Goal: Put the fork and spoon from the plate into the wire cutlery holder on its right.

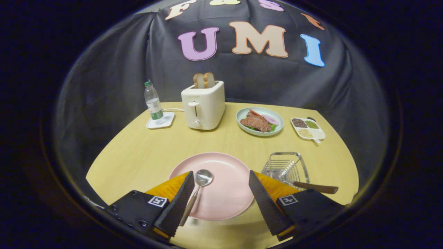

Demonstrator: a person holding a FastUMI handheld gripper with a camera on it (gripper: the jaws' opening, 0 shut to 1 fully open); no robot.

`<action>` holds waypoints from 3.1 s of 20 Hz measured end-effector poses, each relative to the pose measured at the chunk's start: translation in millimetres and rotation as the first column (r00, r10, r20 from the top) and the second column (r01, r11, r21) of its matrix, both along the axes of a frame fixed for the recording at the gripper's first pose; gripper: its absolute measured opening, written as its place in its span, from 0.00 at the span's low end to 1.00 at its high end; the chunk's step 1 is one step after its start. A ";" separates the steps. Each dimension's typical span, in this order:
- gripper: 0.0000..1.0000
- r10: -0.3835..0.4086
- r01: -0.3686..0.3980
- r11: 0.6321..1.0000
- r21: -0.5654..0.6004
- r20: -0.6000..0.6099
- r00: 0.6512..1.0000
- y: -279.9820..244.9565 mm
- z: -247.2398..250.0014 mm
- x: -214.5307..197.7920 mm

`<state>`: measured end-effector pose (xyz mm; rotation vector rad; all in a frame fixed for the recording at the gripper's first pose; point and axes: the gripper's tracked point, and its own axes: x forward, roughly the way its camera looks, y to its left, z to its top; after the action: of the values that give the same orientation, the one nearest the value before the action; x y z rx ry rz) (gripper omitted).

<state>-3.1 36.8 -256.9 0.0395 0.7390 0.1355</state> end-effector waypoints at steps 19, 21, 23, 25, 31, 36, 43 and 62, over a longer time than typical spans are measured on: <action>0.35 0.010 -0.021 0.999 -0.045 -0.235 0.972 43.2 -101.3 -46.6; 0.20 0.007 -0.022 0.998 -0.061 -0.243 0.970 39.1 -98.3 -49.0; 0.04 0.000 -0.021 0.997 -0.080 -0.256 0.967 34.6 -96.6 -51.3; 0.04 0.007 -0.027 0.997 -0.069 -0.273 0.962 33.7 -94.5 -52.0; 0.04 0.070 -0.093 0.993 -0.071 -0.274 0.959 12.5 -49.7 -40.0; 0.04 0.113 -0.135 0.989 -0.062 -0.280 0.953 -10.0 -11.8 -27.5; 0.04 0.161 -0.185 0.982 -0.047 -0.316 0.935 -50.7 11.5 -18.2; 0.05 0.163 -0.201 0.979 -0.029 -0.480 0.862 -153.5 2.3 -7.4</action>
<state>-10.5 -116.6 -254.6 -0.0758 1.2434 0.2843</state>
